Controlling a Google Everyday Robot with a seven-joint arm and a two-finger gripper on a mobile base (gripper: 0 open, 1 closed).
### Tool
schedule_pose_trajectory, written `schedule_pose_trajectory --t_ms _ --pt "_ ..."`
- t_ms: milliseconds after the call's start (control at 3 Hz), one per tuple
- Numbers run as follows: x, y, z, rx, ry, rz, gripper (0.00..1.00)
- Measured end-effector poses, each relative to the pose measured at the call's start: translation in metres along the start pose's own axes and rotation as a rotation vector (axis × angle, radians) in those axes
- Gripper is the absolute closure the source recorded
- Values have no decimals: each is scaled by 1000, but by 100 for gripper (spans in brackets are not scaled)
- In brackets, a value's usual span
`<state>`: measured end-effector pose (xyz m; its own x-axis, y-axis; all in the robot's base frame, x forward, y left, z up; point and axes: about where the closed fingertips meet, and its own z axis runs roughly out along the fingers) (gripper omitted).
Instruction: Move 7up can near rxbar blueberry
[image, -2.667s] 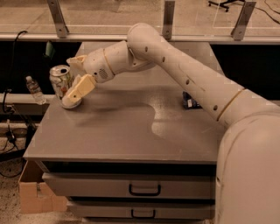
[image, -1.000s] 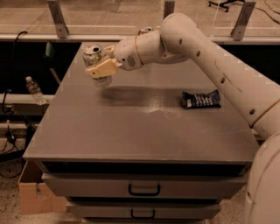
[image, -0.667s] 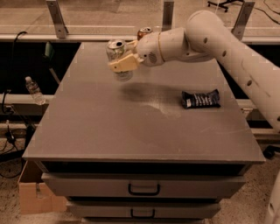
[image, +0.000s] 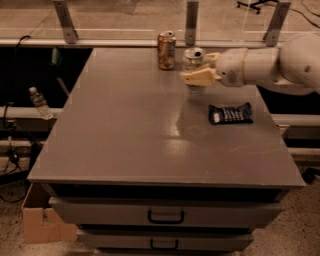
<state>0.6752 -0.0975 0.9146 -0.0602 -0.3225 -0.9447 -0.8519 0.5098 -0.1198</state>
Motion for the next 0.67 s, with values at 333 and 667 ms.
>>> schedule_pose_trajectory --t_ms 333,667 --pt "29 -26 -36 84 -20 15 100" --pt "47 -43 -56 122 -9 34 84"
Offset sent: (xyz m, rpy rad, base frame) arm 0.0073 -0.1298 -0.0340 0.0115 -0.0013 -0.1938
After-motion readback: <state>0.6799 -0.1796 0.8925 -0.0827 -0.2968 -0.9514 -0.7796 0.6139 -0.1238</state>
